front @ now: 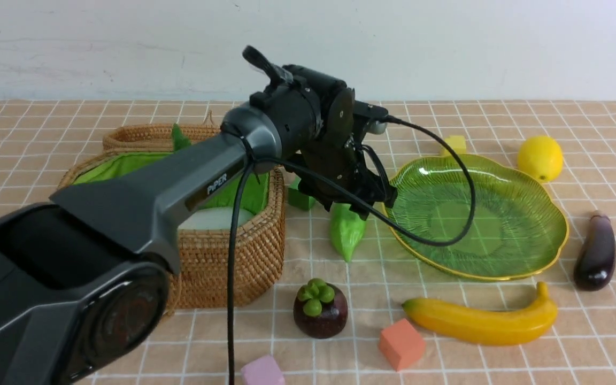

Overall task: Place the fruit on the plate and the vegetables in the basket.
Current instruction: Take a chayote with your left arm and place it on the basket on the left.

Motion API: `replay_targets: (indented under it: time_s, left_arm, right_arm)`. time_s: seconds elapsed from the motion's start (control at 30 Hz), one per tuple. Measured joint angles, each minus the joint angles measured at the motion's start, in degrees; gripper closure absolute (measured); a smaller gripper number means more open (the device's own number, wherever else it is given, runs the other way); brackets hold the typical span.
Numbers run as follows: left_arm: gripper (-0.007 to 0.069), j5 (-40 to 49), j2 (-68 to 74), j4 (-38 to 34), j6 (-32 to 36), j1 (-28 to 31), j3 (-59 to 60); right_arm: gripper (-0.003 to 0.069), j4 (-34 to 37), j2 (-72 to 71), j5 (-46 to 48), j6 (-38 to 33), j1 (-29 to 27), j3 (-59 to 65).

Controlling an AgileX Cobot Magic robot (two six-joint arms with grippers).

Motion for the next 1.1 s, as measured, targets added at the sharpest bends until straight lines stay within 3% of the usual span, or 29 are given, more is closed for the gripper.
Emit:
replay_targets:
  time_s: [0.17, 0.3, 0.53, 0.73, 0.83, 0.93, 1.1]
  left_arm:
    - [0.0116, -1.5, 2.9, 1.5, 0.0, 0.0, 0.0]
    - [0.0182, -2.3, 4.3, 1.9, -0.4, 0.0, -0.1]
    - [0.0186, -2.6, 4.0, 2.5, -3.6, -0.1, -1.7]
    - [0.0186, 2.3, -1.6, 2.5, -3.8, -0.2, -7.3]
    - [0.0186, 12.6, -9.7, 3.4, 3.1, -0.6, -10.3]
    - [0.0186, 16.6, -14.5, 3.5, 9.9, -0.7, -9.8]
    - [0.0186, 17.7, -29.7, 7.2, 27.0, 1.6, 3.6]
  right_arm:
    - [0.0544, -0.1, 0.0, 0.0, 0.1, 0.0, 0.0]
    - [0.0544, -0.2, 0.0, 0.2, 0.1, 0.0, 0.0]
    - [0.0544, -0.3, 0.0, 0.9, 0.1, 0.0, 0.0]
    - [0.0543, -0.3, 0.0, 0.8, 0.2, 0.0, 0.0]
    - [0.0542, -1.0, 0.0, -1.4, 0.2, 0.0, 0.0]
    - [0.0541, -1.6, 0.0, -3.0, 0.2, 0.0, 0.0]
    - [0.054, -2.6, 0.0, -6.2, 0.0, 0.0, 0.0]
